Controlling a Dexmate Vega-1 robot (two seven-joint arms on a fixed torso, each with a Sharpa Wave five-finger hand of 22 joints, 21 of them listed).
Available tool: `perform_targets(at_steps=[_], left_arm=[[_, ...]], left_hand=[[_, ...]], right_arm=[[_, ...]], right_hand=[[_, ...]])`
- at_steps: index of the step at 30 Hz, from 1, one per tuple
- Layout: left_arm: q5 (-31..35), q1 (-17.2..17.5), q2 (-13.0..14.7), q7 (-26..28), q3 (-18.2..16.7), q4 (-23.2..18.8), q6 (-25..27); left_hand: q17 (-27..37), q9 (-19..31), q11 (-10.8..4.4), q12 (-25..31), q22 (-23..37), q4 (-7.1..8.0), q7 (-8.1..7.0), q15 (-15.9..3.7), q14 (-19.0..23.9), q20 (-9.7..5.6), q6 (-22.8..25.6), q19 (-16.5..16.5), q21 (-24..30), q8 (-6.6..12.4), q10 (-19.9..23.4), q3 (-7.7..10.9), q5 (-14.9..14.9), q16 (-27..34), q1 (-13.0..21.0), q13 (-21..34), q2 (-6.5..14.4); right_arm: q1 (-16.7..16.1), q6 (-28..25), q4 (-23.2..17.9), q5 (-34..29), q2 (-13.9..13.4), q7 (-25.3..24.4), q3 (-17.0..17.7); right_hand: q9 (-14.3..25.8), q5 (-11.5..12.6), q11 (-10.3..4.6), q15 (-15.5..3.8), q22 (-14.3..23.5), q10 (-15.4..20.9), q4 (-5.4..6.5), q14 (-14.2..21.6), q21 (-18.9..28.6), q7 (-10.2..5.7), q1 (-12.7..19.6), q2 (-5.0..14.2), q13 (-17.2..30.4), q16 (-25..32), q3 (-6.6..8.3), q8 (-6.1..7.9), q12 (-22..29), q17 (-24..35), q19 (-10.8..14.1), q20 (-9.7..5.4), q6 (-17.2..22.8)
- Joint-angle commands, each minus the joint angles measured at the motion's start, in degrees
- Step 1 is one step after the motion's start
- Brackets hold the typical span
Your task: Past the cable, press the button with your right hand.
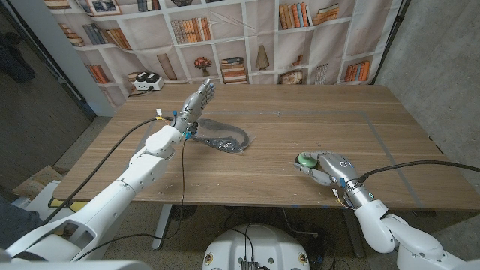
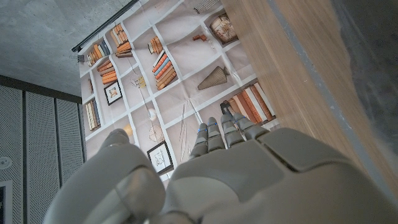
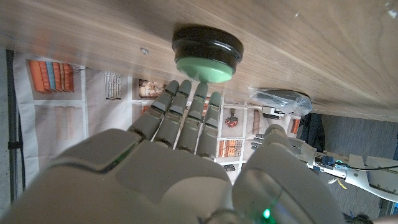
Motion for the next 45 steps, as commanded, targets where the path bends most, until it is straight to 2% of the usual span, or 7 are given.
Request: perform_targets(at_steps=[1, 15, 20, 30, 36, 45], left_arm=[[-0.07, 0.03, -0.3, 0.05, 0.09, 0.28, -0.08], [-0.2, -0.61, -0.54, -0.51, 0.34, 1.0, 0.06], [-0.21, -0.52, -0.58, -0.36, 0.31, 0.95, 0.04], [-0.19, -0.52, -0.69, -0.38, 0.44, 0.94, 0.07], [-0.16, -0.55, -0.72, -0.43, 0.52, 0.95, 0.1], [-0.26, -0.65, -0.85, -0.58, 0.61, 1.19, 0.16]], left_hand=[[0.1, 0.26, -0.07, 0.07, 0.32, 0.0, -0.25, 0.28, -0.15, -0.42, 0.0, -0.27, -0.06, -0.25, 0.12, -0.4, -0.16, 0.05, 0.31, 0.13, 0.42], [0.1, 0.26, -0.24, 0.05, 0.32, -0.01, -0.17, 0.28, -0.24, -0.13, 0.05, -0.91, -0.27, -0.23, 0.06, -0.53, -0.26, 0.03, 0.39, 0.13, 0.52], [0.1, 0.26, -0.3, 0.03, 0.32, -0.01, -0.2, 0.2, -0.34, -0.1, 0.03, -1.0, -0.29, -0.25, 0.0, -0.57, -0.28, 0.0, 0.42, 0.13, 0.55], [0.1, 0.26, -0.13, 0.06, 0.33, 0.0, -0.23, 0.2, -0.37, -0.13, 0.01, -1.04, -0.28, -0.26, 0.05, -0.66, -0.33, 0.0, 0.46, 0.13, 0.6], [0.1, 0.26, -0.17, 0.04, 0.33, 0.0, -0.21, 0.21, -0.34, -0.16, 0.02, -1.06, -0.27, -0.25, 0.0, -0.7, -0.36, 0.03, 0.47, 0.13, 0.62], [0.1, 0.26, -0.29, 0.02, 0.33, 0.0, -0.22, 0.19, -0.37, -0.14, 0.04, -1.09, -0.25, -0.25, -0.08, -0.8, -0.4, 0.03, 0.51, 0.13, 0.65]], right_arm=[[0.74, -1.11, 0.37, 0.96, -0.88, 0.2, -1.32], [2.14, -1.82, 0.8, 2.16, -1.29, 1.65, -3.22], [2.6, -1.99, 1.13, 2.61, -1.48, 2.14, -3.78], [3.19, -2.18, 2.09, 3.99, -1.96, 3.0, -4.73], [3.69, -2.19, 2.47, 4.45, -2.21, 3.57, -5.5], [3.41, -3.17, 1.22, 4.58, -2.84, 3.04, -5.36]], right_hand=[[0.14, -0.15, -0.14, -4.49, 0.14, 0.55, -0.29, 0.91, 0.05, 0.01, 0.38, 0.75, 0.27, -0.02, 0.47, 0.14, 0.32, 0.1, 0.4, -4.15, 0.84], [0.14, -0.33, -0.52, -4.66, 0.15, 1.76, -1.41, 2.08, -0.1, -0.22, 2.46, 2.01, 0.26, -0.04, 1.81, 0.25, 0.39, -0.02, 0.92, -4.2, 2.12], [0.14, -0.49, -1.02, -4.81, 0.16, 2.39, -1.57, 2.52, -0.14, -0.41, 2.66, 2.07, 0.26, -0.03, 1.96, 0.39, 0.51, -0.02, 1.11, -4.25, 2.84], [0.11, -0.96, -0.46, -4.81, 0.2, 4.09, -1.73, 3.52, -0.18, -0.29, 2.74, 2.12, 0.25, -0.01, 2.13, 0.7, 0.83, 0.01, 1.66, -4.34, 4.69], [0.07, -1.37, -0.44, -5.36, 0.26, 5.66, -1.76, 5.08, 0.19, -0.47, 2.64, 2.2, 0.22, 0.2, 2.24, 0.94, 1.06, 0.02, 3.26, -4.84, 6.49], [0.06, -1.57, -0.8, -5.28, 0.31, 5.86, -1.79, 5.18, 0.23, -0.47, 2.6, 2.22, 0.21, 0.01, 2.3, 0.78, 0.93, 0.02, 3.67, -5.03, 6.71]])
